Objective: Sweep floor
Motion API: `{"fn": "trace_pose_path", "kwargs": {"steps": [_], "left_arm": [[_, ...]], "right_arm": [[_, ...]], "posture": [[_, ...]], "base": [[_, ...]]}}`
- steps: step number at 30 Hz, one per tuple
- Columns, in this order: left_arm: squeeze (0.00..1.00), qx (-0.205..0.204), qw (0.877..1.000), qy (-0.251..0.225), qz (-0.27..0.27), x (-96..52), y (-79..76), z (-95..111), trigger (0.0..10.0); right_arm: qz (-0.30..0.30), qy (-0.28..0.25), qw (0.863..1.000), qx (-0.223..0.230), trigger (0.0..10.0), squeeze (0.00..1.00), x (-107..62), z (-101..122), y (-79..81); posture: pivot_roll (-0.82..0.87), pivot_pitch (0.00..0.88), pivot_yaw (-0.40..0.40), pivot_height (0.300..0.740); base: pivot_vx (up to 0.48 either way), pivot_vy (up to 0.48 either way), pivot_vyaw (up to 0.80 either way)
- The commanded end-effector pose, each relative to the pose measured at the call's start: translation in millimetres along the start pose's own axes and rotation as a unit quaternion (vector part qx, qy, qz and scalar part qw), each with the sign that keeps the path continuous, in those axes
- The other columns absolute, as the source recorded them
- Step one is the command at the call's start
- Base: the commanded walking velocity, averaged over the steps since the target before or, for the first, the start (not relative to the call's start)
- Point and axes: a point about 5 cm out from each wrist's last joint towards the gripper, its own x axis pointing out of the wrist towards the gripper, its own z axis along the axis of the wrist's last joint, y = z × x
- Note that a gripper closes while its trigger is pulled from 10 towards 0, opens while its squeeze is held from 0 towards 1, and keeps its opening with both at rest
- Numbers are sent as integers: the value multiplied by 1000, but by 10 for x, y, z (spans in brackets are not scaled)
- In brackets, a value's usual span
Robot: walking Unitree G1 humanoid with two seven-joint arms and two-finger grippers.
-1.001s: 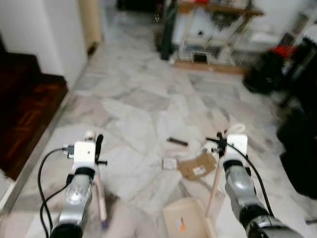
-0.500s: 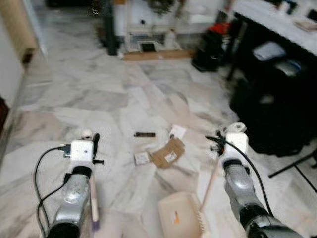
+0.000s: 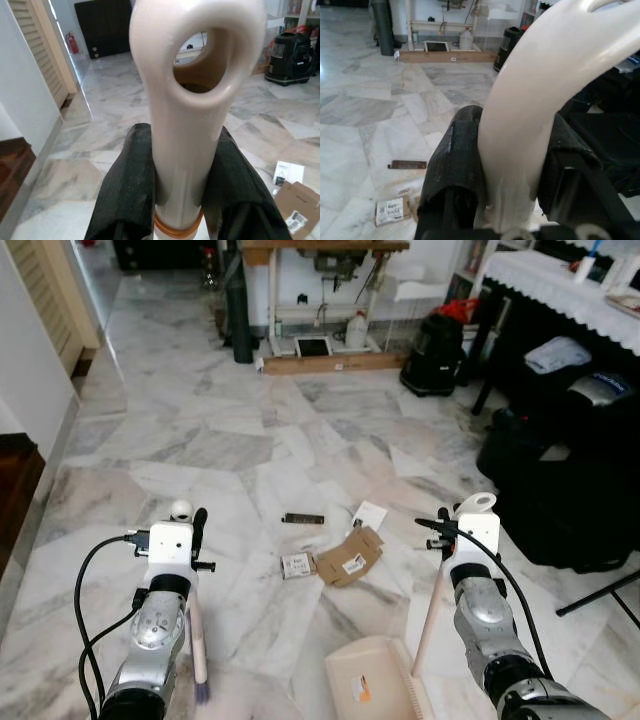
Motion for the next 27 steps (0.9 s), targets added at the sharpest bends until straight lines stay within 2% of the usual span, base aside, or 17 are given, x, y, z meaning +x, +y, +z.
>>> {"fn": "trace_pose_path", "kwargs": {"steps": [1, 27], "left_arm": [[0, 2, 1000, -15, -2, 21, -5, 55, 10000], [0, 1, 1000, -14, -1, 11, -9, 50, 10000]], "right_arm": [[-10, -16, 1000, 1, 10000, 0, 44, 81, -57], [-7, -16, 1000, -2, 10000, 0, 46, 85, -56]], "posture": [[34, 0, -59, 740], [34, 0, -64, 740]], "base": [[0, -337, 0], [0, -329, 0]]}}
